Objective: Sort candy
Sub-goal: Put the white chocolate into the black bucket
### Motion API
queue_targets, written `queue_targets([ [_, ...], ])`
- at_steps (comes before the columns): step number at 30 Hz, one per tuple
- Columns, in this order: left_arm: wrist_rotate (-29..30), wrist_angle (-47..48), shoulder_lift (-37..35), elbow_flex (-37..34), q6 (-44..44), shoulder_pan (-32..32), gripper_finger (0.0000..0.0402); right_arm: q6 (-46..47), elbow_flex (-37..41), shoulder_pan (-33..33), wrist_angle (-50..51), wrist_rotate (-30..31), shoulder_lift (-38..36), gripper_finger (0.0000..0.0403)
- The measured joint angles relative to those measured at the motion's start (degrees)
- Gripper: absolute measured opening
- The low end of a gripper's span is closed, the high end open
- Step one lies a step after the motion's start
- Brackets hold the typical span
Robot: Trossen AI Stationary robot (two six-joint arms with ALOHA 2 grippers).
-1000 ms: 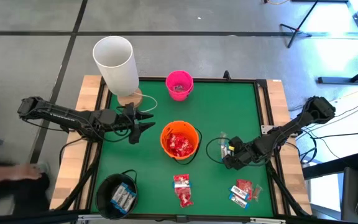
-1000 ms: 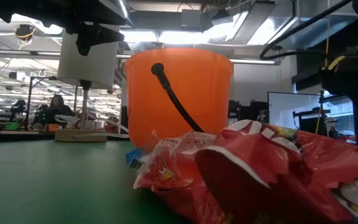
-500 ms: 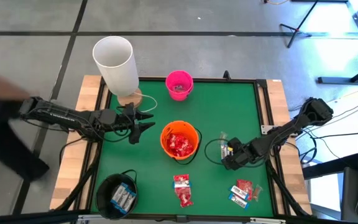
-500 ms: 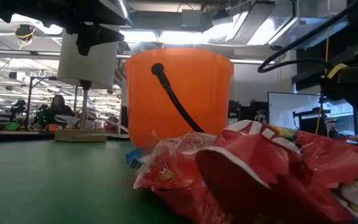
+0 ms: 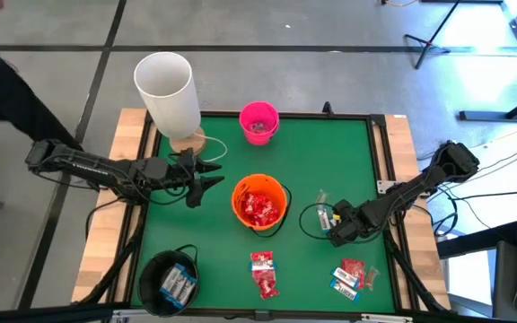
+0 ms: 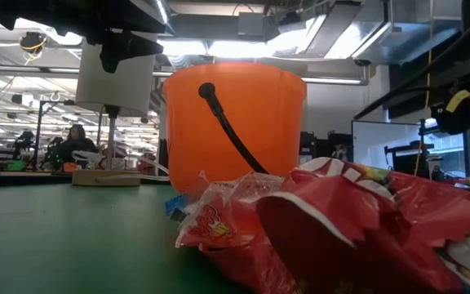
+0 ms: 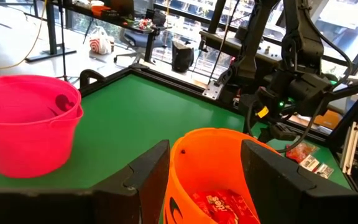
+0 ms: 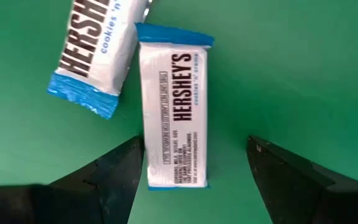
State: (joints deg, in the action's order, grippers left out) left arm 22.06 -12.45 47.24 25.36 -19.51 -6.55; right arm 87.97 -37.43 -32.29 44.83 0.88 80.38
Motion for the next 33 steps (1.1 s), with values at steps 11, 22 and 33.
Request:
queue_targets([
  [11, 0.98, 0.00, 0.02, 0.00, -0.01, -0.02, 0.0188, -2.24, -0.04, 0.00, 0.00, 1.60, -0.07, 0.0272],
  [22, 0.92, -0.18, 0.02, 0.00, -2.74, -0.04, 0.0188, -7.00, -0.07, 0.04, -0.14, 8.85, -0.11, 0.0133],
  [33, 1.83, -1.36, 0.02, 0.00, -6.01, 0.00, 0.0188, -9.07, -0.09, 0.07, -0.14, 15.64, -0.13, 0.0084],
])
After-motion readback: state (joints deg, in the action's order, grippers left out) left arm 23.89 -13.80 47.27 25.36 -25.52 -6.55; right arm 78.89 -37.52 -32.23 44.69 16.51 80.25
